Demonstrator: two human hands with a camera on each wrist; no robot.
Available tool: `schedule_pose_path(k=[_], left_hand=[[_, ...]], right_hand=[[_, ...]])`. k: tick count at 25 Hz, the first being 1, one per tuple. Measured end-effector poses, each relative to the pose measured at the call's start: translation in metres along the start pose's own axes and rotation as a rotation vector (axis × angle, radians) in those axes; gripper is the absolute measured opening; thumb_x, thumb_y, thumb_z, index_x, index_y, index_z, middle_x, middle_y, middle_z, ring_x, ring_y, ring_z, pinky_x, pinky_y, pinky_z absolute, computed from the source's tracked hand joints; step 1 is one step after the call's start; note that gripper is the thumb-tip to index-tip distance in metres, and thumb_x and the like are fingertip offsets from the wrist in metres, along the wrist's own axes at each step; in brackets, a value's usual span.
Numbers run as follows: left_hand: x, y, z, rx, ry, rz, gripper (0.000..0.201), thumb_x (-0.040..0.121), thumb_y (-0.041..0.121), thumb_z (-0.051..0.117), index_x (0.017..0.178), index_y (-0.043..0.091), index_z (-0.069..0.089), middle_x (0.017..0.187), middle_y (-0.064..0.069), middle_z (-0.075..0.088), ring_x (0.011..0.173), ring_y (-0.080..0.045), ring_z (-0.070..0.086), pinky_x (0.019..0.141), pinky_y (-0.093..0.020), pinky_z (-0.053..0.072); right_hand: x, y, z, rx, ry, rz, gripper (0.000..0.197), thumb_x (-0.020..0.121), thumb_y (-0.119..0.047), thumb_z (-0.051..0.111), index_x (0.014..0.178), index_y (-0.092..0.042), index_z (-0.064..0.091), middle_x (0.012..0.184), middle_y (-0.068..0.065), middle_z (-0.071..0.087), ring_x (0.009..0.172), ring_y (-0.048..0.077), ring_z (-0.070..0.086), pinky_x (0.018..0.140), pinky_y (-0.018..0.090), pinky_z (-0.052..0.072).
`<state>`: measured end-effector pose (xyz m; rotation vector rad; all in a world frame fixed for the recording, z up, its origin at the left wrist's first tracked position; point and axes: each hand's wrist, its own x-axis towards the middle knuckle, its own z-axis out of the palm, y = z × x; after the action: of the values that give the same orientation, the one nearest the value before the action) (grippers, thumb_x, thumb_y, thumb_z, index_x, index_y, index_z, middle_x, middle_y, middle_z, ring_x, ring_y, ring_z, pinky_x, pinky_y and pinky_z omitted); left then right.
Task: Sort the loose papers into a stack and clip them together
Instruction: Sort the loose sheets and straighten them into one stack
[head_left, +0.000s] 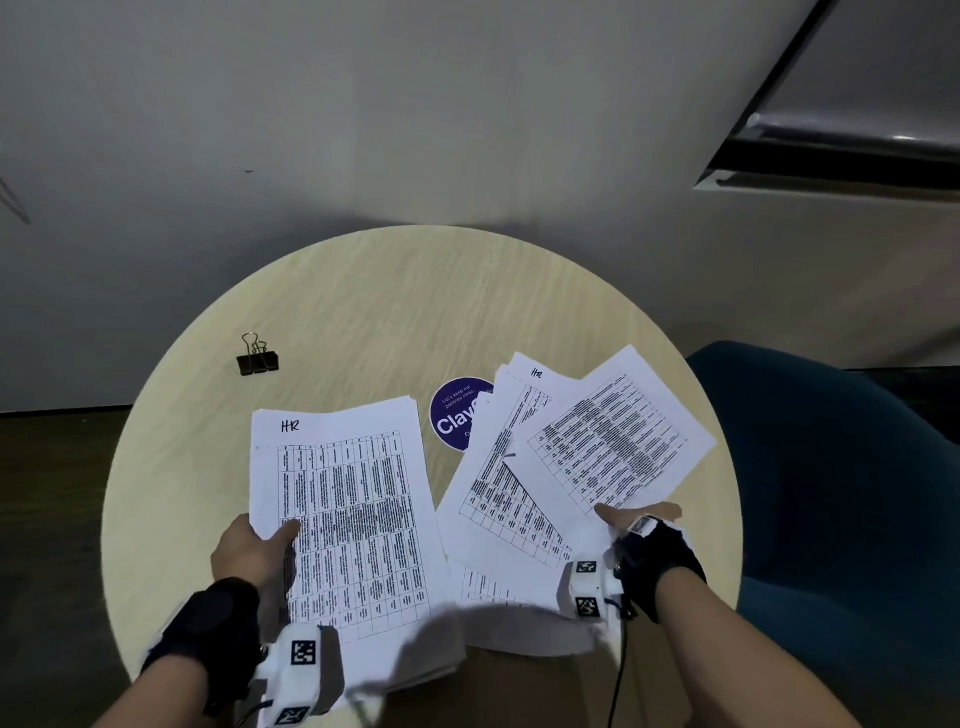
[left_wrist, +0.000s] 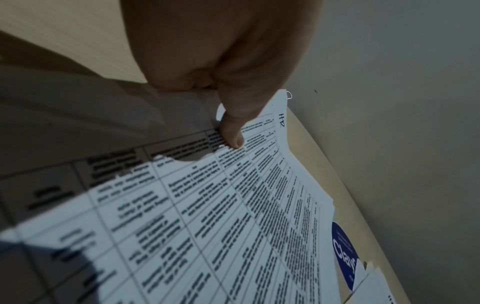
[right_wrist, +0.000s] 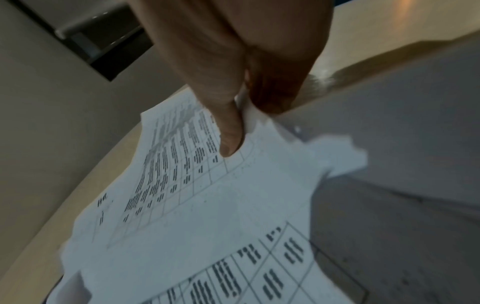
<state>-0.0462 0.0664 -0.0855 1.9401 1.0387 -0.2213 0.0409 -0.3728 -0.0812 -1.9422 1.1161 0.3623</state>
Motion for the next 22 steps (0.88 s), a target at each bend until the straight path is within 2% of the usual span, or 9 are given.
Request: schedule_pose_path(k=[1,3,5,7,9,11,15,19,22], left_hand=[[0.000,0.000,0.000,-0.006,0.002,-0.003,0.035,0.087,0.021,0.067,0.113,-0.002,0.061,0.114,-0.022,0.066,0.096,-0.035,0.060,0.079,-0.033,0.041],[-0.001,0.000,0.000,-0.012,0.009,-0.003,0.036,0.087,0.020,0.067,0.113,-0.003,0.060,0.115,-0.022,0.066,0.093,-0.033,0.059,0.077,-0.031,0.039],[0.000,-0.001,0.000,0.006,0.011,0.004,0.037,0.087,0.021,0.068,0.113,-0.003,0.060,0.115,-0.023,0.066,0.100,-0.038,0.060,0.081,-0.035,0.041],[0.001,-0.003,0.000,0.029,0.007,0.007,0.037,0.087,0.022,0.068,0.113,-0.004,0.060,0.115,-0.024,0.065,0.104,-0.040,0.060,0.081,-0.036,0.042],[0.002,-0.004,-0.001,0.034,-0.005,0.014,0.037,0.086,0.022,0.068,0.113,-0.004,0.060,0.116,-0.024,0.065,0.104,-0.041,0.060,0.082,-0.036,0.042],[0.004,-0.005,-0.001,0.030,-0.010,0.026,0.037,0.086,0.020,0.068,0.113,-0.004,0.061,0.116,-0.024,0.065,0.105,-0.041,0.060,0.082,-0.036,0.042],[0.005,-0.008,-0.001,0.043,-0.019,0.040,0.036,0.087,0.021,0.068,0.113,-0.004,0.062,0.116,-0.025,0.066,0.105,-0.041,0.060,0.084,-0.037,0.043],[0.006,-0.008,0.000,0.043,-0.031,0.038,0.036,0.087,0.021,0.067,0.112,-0.004,0.062,0.115,-0.025,0.066,0.104,-0.042,0.060,0.083,-0.037,0.042],[0.006,-0.008,0.001,0.047,-0.020,0.053,0.036,0.087,0.020,0.067,0.112,-0.004,0.062,0.114,-0.025,0.066,0.103,-0.042,0.061,0.083,-0.037,0.043]], right_hand=[[-0.007,-0.003,-0.004,-0.009,-0.021,-0.015,0.065,0.077,-0.028,0.079,0.126,-0.013,0.039,0.098,0.002,0.043,0.052,0.023,0.053,0.055,0.026,0.035],[-0.015,-0.004,-0.006,0.014,-0.063,-0.032,0.047,0.080,-0.047,0.070,0.104,-0.019,0.040,0.095,0.013,0.044,0.062,0.023,0.051,0.063,0.030,0.037],[-0.025,-0.001,-0.006,0.044,-0.101,-0.078,0.052,0.087,-0.046,0.062,0.125,-0.014,0.047,0.108,0.024,0.053,0.089,0.033,0.059,0.072,0.032,0.035],[-0.028,0.005,-0.007,0.096,-0.119,-0.062,0.055,0.094,-0.033,0.058,0.136,-0.002,0.041,0.091,0.014,0.056,0.076,0.028,0.055,0.062,0.030,0.035],[-0.034,0.002,-0.016,0.112,-0.016,-0.132,0.025,0.096,-0.022,0.054,0.110,-0.001,0.049,0.077,0.009,0.048,0.067,0.022,0.046,0.054,0.027,0.028],[-0.037,-0.001,-0.022,0.111,0.154,-0.209,0.011,0.094,-0.013,0.056,0.102,-0.006,0.056,0.086,0.011,0.054,0.075,0.024,0.049,0.062,0.028,0.034],[-0.046,0.005,-0.020,-0.084,0.005,-0.162,0.038,0.083,-0.026,0.068,0.106,0.004,0.063,0.083,0.017,0.063,0.065,0.026,0.056,0.063,0.029,0.043],[-0.058,0.005,0.001,-0.498,0.048,-0.080,0.080,0.072,-0.045,0.074,0.134,-0.006,0.041,0.130,0.020,0.043,0.117,0.037,0.048,0.090,0.042,0.049],[-0.068,0.001,0.030,-0.484,0.099,-0.086,0.102,0.062,-0.048,0.083,0.139,-0.012,0.026,0.132,0.018,0.034,0.123,0.037,0.037,0.096,0.047,0.045]])
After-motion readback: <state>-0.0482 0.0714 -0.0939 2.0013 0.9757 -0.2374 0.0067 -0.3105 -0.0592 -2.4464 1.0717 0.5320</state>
